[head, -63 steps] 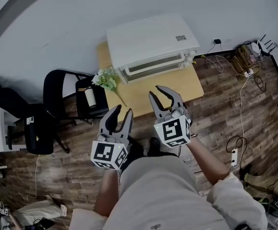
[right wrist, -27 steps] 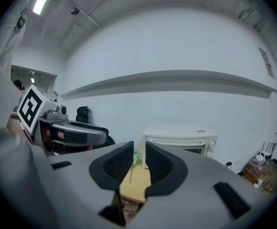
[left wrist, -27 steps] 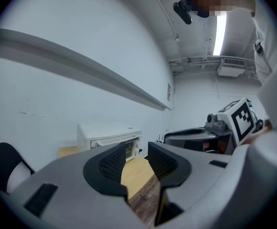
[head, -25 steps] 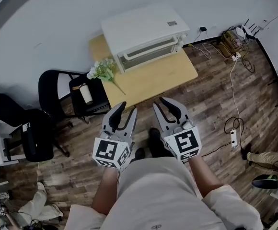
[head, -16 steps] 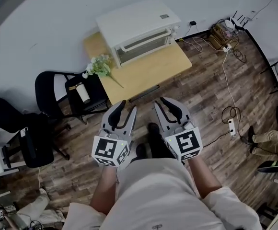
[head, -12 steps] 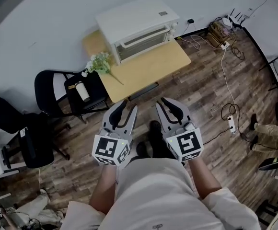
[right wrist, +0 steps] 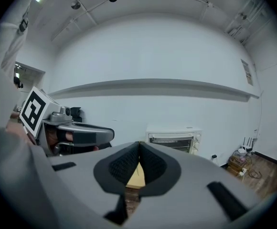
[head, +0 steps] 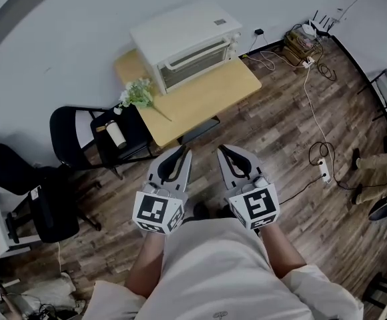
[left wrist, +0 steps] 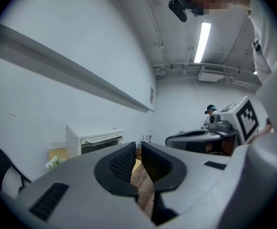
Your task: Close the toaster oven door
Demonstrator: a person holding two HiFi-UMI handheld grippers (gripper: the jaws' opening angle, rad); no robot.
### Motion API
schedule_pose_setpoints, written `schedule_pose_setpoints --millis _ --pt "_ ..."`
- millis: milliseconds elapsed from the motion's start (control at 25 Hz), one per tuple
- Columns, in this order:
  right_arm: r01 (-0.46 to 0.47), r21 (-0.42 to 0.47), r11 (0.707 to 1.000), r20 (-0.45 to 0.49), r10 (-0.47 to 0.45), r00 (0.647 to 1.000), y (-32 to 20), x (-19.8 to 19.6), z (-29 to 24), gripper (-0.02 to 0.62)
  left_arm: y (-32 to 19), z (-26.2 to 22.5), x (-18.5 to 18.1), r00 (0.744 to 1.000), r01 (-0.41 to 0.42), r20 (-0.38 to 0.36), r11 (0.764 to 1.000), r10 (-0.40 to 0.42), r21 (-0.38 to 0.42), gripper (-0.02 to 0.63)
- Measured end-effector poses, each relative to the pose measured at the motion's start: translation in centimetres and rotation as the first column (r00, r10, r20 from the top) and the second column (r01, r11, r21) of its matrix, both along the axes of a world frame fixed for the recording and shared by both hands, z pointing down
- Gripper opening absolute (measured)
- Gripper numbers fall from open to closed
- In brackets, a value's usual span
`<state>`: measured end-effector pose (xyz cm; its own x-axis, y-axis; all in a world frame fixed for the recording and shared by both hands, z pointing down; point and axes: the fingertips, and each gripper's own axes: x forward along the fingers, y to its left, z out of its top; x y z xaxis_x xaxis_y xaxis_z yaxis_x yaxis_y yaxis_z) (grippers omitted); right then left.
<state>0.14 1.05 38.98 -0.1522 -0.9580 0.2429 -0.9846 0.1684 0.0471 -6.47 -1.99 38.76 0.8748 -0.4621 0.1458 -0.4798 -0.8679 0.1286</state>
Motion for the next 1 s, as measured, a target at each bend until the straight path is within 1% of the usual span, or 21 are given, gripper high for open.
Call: schedule_pose_setpoints --millis 320,720,1000 --pt "0.013 -0.013 1.000 0.046 -0.013 0.999 0.7 0.9 0.0 -0.001 0.7 -0.7 1.3 1.000 -0.016 0.003 1.000 0.016 0.019 0.015" --pt "0.023 -0.015 1.000 0.037 -0.022 0.999 1.3 0.9 -0.2 -0.002 1.3 -0.7 1.1 1.000 -0.003 0.000 1.000 0.003 0.005 0.014" --pt "0.022 -0.007 1.000 0.030 -0.022 0.999 1.7 0.2 -0.4 -0.002 1.6 -0.5 0.3 1.000 -0.003 -0.006 1.000 0.003 0.002 0.014"
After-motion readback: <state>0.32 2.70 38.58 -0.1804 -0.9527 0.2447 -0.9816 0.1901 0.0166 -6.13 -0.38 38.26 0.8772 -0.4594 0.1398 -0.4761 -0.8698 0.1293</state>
